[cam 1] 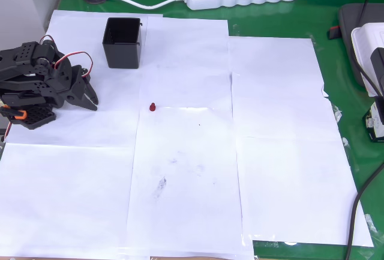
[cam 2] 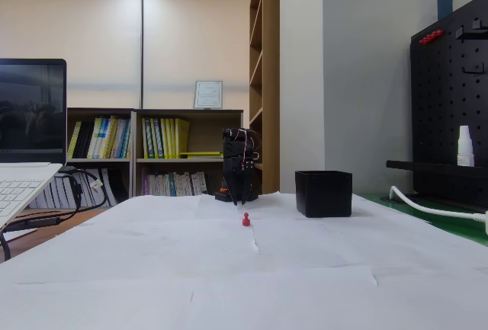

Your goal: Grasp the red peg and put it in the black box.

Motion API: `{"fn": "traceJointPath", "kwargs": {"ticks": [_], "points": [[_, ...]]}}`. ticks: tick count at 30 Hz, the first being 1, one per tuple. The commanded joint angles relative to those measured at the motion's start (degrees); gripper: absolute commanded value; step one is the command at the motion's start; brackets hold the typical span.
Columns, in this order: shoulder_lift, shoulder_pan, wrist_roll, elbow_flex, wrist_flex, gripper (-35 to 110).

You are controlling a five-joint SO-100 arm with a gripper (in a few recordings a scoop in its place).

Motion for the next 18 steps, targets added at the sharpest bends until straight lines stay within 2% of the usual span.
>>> {"fn": "traceJointPath", "kwargs": {"ticks": [1,13,18], "points": [[-2.11,0.70,-2.37,0.35,4.66,1],[-2.11,0.88,-2.81,0.26,4.66,1],[-2.02,1.49,1.93,0.26,4.48,0]]}}
